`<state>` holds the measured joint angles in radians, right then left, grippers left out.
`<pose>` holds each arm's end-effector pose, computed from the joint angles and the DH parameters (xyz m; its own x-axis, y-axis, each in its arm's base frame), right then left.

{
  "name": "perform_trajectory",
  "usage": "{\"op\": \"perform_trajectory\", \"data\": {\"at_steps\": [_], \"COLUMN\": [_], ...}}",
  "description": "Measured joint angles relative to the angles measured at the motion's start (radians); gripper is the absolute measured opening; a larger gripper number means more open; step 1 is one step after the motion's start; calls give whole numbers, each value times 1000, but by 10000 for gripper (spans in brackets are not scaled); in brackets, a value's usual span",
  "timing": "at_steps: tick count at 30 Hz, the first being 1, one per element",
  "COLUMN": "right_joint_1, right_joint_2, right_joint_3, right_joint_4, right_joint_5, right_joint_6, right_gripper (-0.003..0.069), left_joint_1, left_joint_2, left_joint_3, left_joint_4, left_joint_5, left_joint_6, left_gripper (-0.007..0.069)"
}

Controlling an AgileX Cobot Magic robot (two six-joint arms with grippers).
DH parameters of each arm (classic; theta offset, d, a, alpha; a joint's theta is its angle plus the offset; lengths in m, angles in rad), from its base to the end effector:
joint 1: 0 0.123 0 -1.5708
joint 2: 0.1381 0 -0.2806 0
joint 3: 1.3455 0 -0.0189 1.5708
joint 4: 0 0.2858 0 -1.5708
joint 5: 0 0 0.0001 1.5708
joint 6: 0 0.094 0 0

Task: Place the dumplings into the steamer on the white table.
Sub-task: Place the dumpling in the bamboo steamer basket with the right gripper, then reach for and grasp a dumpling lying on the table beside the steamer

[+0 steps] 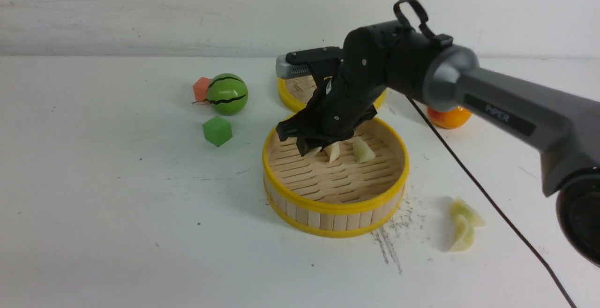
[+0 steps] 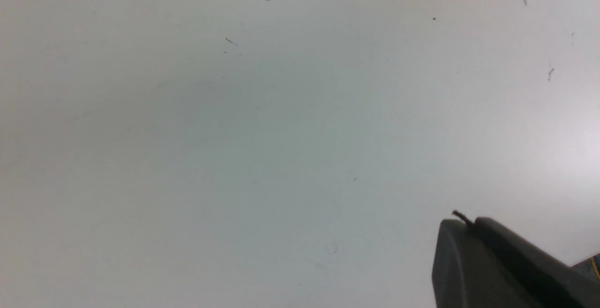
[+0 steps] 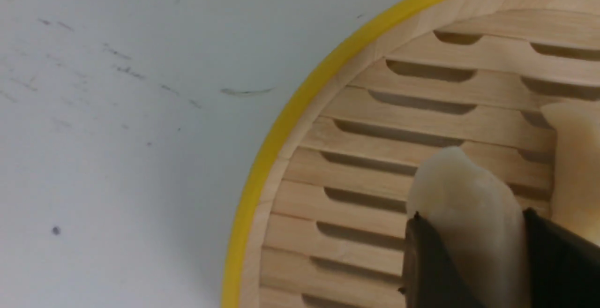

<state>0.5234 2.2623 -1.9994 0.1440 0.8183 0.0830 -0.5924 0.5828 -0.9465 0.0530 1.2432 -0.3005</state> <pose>0.4654 0.2799 0.2030 -0.8105 -0.2601 -0.5248 -0.4071 0.8943 0.1854 0.0890 -0.0542 0.3829 -0.7146 0.1443 -0.6845 0.3422 0.9255 -0.1622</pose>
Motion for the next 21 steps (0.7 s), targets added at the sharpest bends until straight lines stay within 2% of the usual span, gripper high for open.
{"op": "perform_trajectory", "data": {"at_steps": [5,8,10,12,14,15,18,21], "right_joint_1": [-1,-1,-1,-2,-2,-2,-2,-3], "right_joint_2": [39,48,42,20,7,-25,-111,-189], "right_joint_3": [0,0,-9,-34,-47,-79,-121,-131], "right_joint_4": [-2,-2,-2,-4,-9,-27,-84,-170], "right_joint_5": [-28,-28,-12,50,83,166,318,401], "right_joint_6": [0,-2,-3,-3,-3,-14,-41,-48], "right_gripper": [246,327,412,484,504,534,546,540], "left_joint_1": [0,0,0,0,0,0,0,0], "left_joint_2": [0,0,0,0,0,0,0,0], "left_joint_3": [0,0,0,0,0,0,0,0], "left_joint_4": [0,8,21,29,31,31,31,36], "left_joint_5": [0,0,0,0,0,0,0,0], "left_joint_6": [-9,-9,-10,-12,-12,-12,-13,-13], "left_gripper": [-2,2,4,6,7,7,10,13]}}
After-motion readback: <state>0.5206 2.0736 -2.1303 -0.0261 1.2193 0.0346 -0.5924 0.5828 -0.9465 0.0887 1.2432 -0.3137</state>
